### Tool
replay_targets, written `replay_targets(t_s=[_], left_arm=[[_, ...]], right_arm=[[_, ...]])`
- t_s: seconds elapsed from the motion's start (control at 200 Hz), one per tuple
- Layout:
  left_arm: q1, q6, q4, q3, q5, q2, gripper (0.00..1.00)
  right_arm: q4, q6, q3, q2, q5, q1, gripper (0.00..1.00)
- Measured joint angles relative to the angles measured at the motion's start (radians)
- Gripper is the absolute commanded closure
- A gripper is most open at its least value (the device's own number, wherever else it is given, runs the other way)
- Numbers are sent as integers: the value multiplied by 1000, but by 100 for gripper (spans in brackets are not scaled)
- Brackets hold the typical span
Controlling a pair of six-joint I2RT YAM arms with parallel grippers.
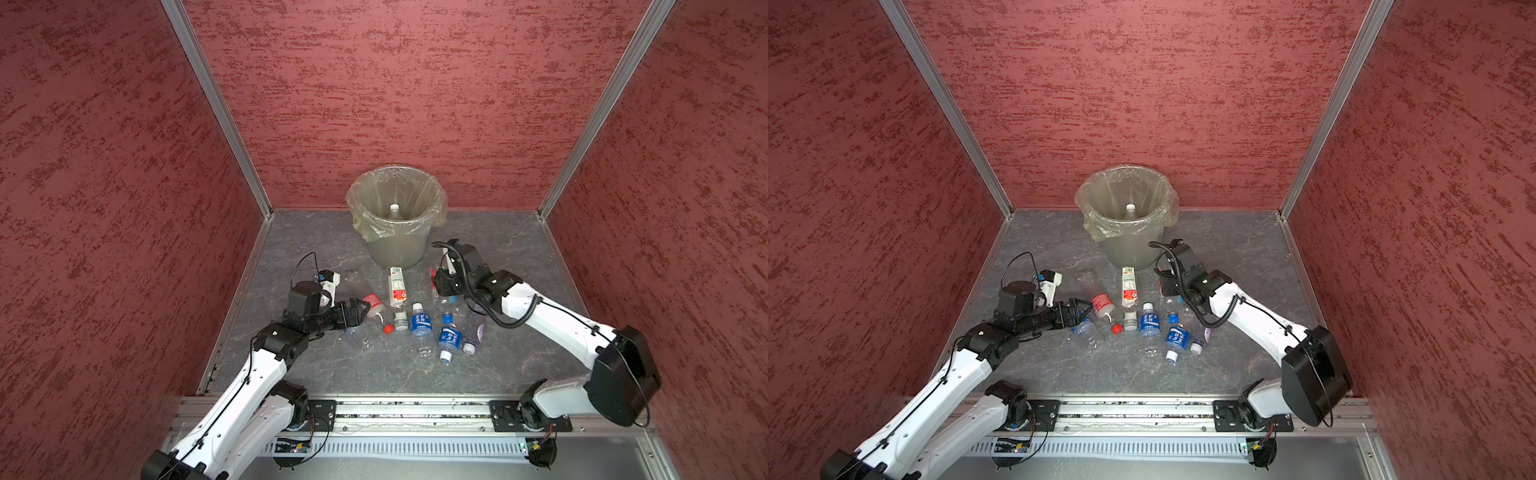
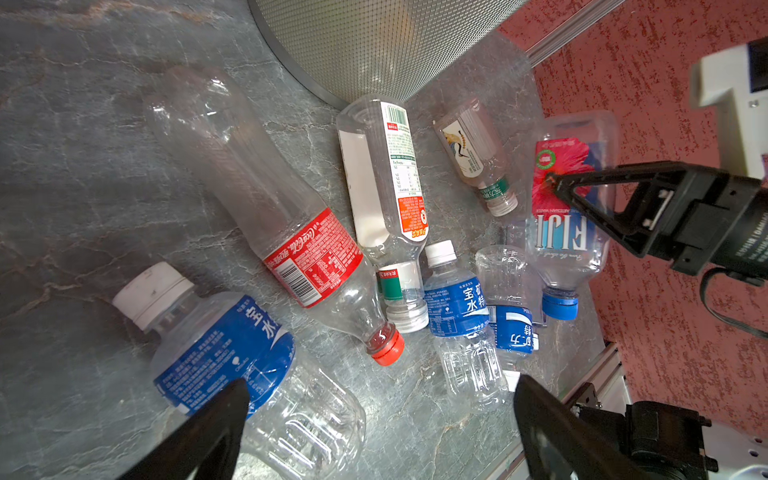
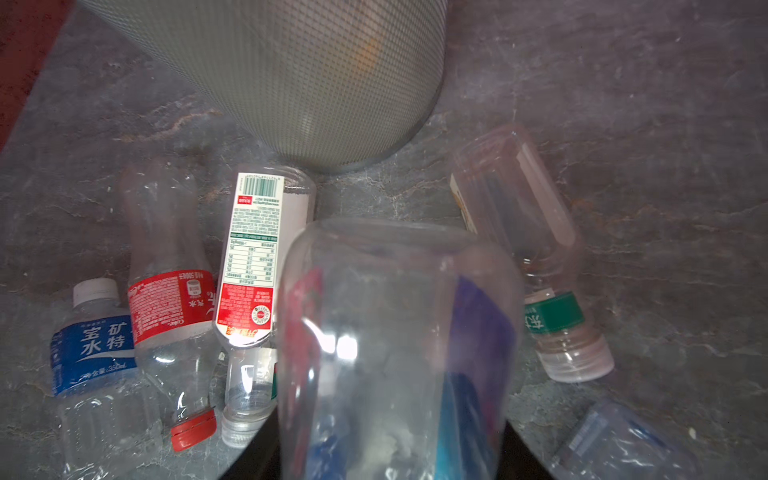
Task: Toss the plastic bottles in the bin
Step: 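Lift the clear blue-stripe bottle with the right gripper toward the bin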
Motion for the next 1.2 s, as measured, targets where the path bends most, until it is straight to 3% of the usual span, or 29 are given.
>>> replay_targets(t_s=[0.591,1.202], left_arm=[[-78,-37,-2,30,-49,64,1],[-144,-66,25,77,-102,148,0]], right_arm=[[200,-71,-255,-457,23,12,61],[288,-155,-323,-669,76,175,61]])
